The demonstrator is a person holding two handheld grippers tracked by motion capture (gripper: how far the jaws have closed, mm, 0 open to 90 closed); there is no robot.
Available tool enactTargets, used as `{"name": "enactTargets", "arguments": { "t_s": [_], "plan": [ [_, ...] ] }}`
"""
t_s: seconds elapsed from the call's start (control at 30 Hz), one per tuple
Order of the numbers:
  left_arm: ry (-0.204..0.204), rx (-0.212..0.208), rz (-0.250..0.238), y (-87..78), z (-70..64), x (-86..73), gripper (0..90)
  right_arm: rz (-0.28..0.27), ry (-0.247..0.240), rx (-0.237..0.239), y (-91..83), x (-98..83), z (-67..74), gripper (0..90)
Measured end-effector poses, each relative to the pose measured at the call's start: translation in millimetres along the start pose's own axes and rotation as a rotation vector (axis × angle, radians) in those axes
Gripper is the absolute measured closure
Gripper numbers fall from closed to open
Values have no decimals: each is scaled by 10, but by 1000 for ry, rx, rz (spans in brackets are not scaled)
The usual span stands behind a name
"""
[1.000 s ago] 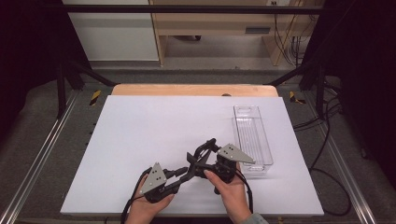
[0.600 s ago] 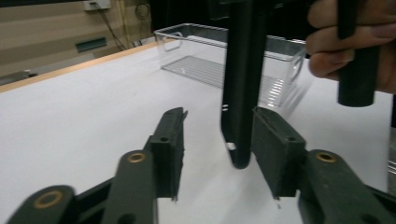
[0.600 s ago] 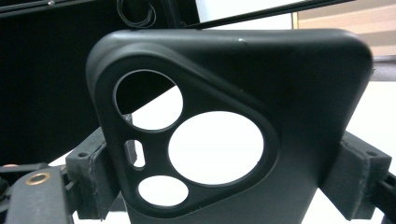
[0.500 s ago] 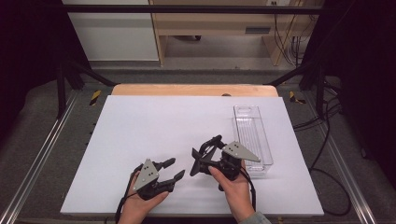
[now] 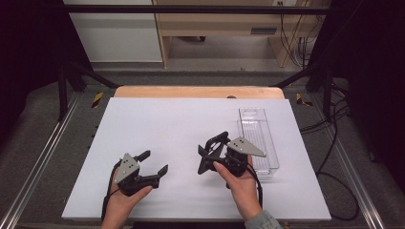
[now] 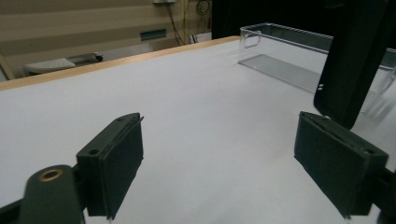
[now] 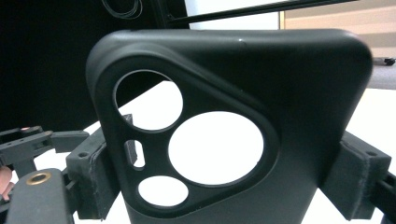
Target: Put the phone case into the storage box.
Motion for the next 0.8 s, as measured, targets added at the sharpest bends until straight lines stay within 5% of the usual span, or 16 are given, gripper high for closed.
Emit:
{"name": "enactTargets", "arguments": {
  "t_s": [0.43, 0.8],
  "plan": [
    [-24, 52, -14, -216, 219, -99, 77, -31, -101, -27, 76, 635, -53, 139],
    [-39, 70, -26, -228, 280, -128, 69, -21, -129, -156, 272, 1012, -552, 139]
  ]
}}
Point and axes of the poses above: each handheld gripper's, and its own axes: y roughly forward along the jaws, x roughly out of its top, z roughly to its left, the point moved 3 cm from there along y, roughly forward along the jaws, and after that the axes turned 2 degrees about y, right-handed, at the moved point
